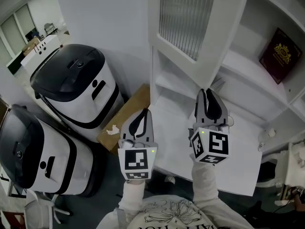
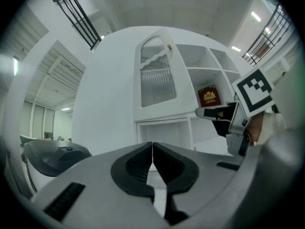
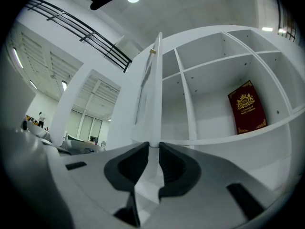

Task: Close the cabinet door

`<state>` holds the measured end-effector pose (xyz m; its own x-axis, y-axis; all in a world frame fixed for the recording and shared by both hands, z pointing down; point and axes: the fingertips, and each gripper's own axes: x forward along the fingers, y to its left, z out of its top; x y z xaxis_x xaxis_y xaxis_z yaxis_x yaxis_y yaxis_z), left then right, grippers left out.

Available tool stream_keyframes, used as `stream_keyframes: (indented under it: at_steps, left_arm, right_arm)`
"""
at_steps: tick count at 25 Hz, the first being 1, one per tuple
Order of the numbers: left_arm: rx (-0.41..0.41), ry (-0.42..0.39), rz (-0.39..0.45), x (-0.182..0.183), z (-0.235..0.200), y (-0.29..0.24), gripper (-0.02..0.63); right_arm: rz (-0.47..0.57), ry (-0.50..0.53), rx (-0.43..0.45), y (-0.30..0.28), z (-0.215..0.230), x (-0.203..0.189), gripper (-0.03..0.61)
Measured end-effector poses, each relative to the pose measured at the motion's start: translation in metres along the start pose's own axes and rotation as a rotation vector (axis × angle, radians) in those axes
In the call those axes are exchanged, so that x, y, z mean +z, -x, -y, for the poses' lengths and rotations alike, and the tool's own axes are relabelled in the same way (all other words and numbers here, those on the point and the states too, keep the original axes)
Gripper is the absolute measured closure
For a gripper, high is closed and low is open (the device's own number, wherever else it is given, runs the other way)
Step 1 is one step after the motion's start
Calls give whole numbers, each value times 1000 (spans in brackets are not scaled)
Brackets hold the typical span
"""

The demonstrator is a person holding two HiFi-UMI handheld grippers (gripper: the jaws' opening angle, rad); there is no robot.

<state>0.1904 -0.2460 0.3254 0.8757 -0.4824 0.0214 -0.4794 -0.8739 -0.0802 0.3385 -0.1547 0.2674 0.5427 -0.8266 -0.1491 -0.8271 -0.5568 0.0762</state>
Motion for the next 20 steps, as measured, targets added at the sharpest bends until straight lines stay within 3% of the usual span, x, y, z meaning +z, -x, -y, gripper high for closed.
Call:
stream_keyframes:
  at_steps: [20]
  left_arm:
    - [-20, -21, 9, 6, 48, -53, 609]
  right_arm:
    - [18, 5, 54, -24, 42, -7, 511]
